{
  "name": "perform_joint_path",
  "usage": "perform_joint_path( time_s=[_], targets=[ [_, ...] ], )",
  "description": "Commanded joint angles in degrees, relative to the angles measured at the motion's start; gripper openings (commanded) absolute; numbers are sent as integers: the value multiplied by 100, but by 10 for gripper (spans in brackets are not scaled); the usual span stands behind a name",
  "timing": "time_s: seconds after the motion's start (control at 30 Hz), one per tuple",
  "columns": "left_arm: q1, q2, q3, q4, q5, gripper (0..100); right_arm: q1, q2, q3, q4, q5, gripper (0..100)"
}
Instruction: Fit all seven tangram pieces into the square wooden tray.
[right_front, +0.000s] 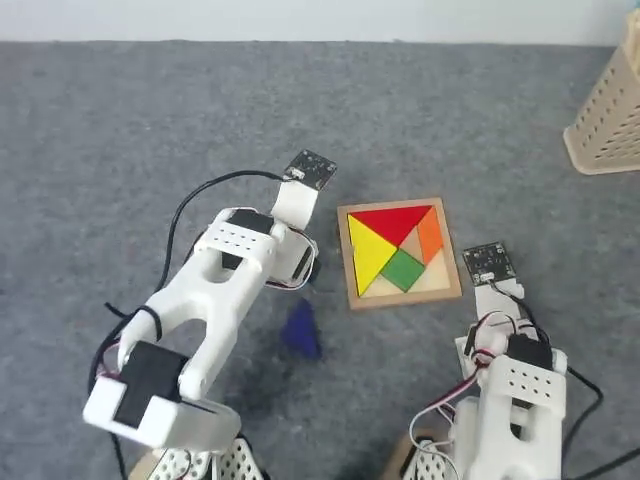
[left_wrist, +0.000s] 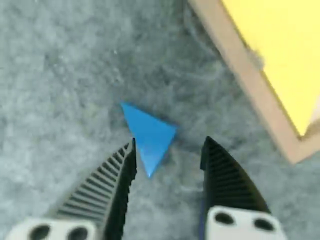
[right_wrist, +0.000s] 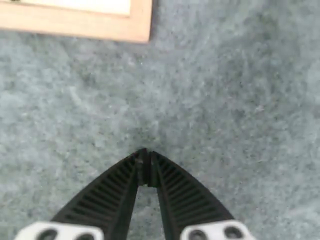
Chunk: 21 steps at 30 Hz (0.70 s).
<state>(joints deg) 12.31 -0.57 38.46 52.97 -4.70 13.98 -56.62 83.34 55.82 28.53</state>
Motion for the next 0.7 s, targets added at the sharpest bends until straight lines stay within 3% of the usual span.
perform_joint_path(
  time_s=[0.0, 0.43, 0.67],
  targets=[
    [97, -26, -154, -97, -132, 205, 57, -180, 0, -101, 70, 20],
    [211, 404, -127, -255, -281, 203, 57, -180, 0, -101, 70, 20],
    [-220, 932, -708, 352, -229, 202, 66, -180, 9, -101, 70, 20]
  ],
)
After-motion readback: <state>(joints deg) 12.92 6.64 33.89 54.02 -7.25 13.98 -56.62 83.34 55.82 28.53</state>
